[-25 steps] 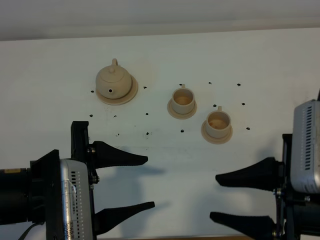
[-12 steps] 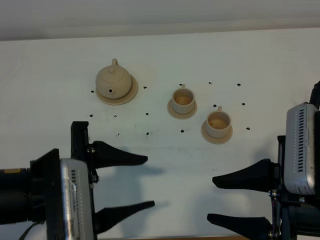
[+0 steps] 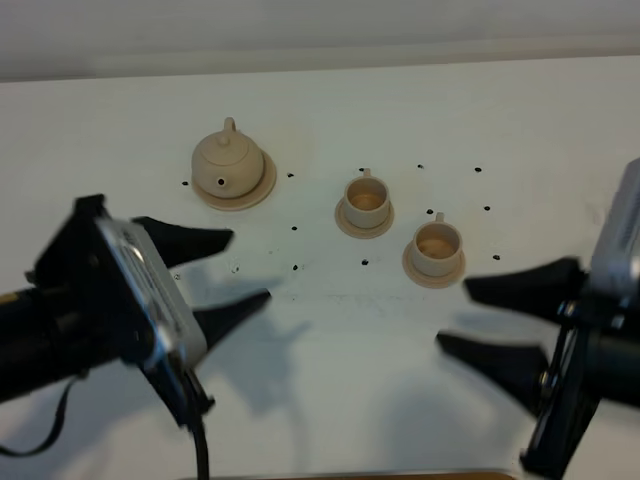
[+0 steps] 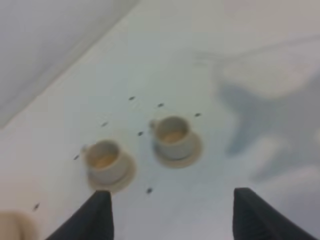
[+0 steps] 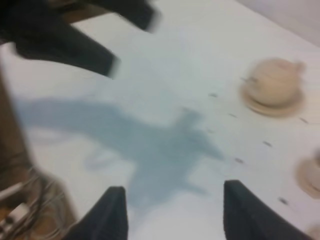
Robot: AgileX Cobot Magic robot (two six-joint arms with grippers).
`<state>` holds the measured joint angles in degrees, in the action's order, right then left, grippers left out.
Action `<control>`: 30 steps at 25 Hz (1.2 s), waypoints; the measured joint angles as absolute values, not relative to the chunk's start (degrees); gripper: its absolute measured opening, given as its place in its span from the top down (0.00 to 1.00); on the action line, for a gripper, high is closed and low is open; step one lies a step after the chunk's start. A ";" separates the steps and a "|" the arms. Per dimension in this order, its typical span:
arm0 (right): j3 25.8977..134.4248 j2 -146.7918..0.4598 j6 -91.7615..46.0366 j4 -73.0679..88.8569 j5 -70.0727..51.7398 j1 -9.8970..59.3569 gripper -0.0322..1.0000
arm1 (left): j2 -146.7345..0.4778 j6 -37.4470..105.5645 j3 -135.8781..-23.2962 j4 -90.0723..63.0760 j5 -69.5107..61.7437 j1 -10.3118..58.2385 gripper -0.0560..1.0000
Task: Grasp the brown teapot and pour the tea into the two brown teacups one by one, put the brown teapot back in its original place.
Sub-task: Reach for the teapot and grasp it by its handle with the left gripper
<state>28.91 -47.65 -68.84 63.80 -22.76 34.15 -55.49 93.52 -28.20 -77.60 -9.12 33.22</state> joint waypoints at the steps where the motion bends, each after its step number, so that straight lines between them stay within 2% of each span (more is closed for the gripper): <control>1: 29.15 -47.65 -66.70 62.61 -22.71 32.40 0.53 | -55.49 91.69 -28.50 -76.74 -9.37 31.53 0.48; 6: 30.58 -47.65 -58.23 57.13 -22.71 26.72 0.54 | -55.49 77.35 -31.24 -67.60 -15.22 20.64 0.51; 13: 30.63 -47.26 -45.51 46.92 -22.90 22.91 0.54 | -49.61 47.64 -32.70 -38.76 -18.74 7.23 0.54; 24: 30.63 -46.63 -38.73 41.60 -23.64 22.84 0.54 | -38.99 11.33 -32.73 -1.87 -24.93 5.00 0.54; 30: 32.67 -51.62 -31.30 34.95 -23.24 22.05 0.54 | -39.00 3.52 -32.73 5.72 -25.82 5.00 0.54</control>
